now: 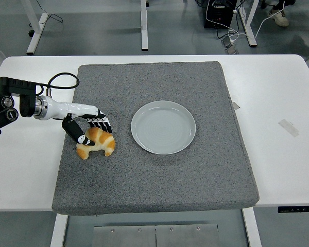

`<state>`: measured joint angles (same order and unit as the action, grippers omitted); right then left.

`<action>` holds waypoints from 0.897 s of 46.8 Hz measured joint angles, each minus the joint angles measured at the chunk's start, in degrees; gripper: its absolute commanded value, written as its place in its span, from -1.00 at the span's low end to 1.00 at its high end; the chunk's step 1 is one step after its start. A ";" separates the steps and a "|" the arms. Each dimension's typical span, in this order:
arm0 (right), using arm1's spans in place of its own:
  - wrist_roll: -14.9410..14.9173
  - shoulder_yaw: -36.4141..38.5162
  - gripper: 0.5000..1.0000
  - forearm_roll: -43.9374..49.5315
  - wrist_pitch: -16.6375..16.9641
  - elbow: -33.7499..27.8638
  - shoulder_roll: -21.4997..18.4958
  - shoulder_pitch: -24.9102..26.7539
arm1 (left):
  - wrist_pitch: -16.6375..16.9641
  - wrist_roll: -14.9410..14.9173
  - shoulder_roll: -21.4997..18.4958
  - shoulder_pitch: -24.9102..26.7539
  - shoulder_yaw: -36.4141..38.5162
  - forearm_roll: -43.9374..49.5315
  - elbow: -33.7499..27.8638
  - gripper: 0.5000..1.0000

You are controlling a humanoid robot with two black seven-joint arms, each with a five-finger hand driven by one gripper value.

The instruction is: Place the bread on the plate

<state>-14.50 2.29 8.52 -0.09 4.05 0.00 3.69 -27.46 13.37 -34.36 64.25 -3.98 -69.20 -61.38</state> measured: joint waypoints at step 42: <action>0.00 0.00 1.00 -0.01 0.00 0.00 0.00 0.00 | 5.43 0.69 -0.36 1.92 -0.33 -0.64 0.19 -1.00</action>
<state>-14.50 2.28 8.51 -0.09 4.04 0.00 3.69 -22.03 14.06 -34.72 66.17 -4.30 -69.83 -61.19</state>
